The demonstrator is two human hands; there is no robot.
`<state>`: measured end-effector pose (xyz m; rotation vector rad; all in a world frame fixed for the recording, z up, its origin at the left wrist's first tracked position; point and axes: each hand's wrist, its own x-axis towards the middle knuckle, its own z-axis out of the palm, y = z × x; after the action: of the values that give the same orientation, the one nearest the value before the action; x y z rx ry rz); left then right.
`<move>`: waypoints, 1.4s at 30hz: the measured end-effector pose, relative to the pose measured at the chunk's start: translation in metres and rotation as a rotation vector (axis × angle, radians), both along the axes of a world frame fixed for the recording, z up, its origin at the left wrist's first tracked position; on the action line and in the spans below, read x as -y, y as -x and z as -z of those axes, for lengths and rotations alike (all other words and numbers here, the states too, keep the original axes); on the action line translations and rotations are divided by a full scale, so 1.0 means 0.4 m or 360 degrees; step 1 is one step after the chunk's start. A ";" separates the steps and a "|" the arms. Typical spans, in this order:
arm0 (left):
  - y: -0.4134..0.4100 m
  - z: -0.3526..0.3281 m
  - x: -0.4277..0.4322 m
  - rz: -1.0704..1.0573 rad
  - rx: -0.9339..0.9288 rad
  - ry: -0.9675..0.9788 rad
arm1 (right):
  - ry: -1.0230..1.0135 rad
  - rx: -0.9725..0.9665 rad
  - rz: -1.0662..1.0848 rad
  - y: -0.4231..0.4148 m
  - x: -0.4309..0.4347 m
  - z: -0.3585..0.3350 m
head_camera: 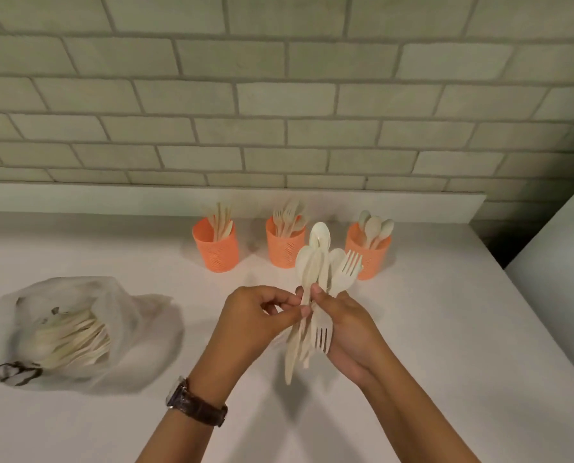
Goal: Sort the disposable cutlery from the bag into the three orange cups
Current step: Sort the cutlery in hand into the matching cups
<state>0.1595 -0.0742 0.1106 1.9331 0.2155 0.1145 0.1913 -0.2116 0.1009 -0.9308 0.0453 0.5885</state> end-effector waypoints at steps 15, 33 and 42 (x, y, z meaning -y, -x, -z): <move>-0.022 -0.037 0.071 0.0234 -0.0198 0.0165 | 0.0114 0.0171 0.0014 -0.037 0.077 0.012; -0.037 -0.045 -0.103 -0.0074 -0.0266 0.0685 | 0.0238 0.0129 0.0099 -0.054 0.008 0.057; -0.096 -0.014 -0.222 -0.0451 0.0115 0.0774 | 0.0289 0.0171 -0.0034 -0.070 -0.003 0.083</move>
<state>0.1981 0.0144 0.1164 1.4047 0.4270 0.2917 0.2192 -0.2104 0.0676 -1.1392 -0.0079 0.5597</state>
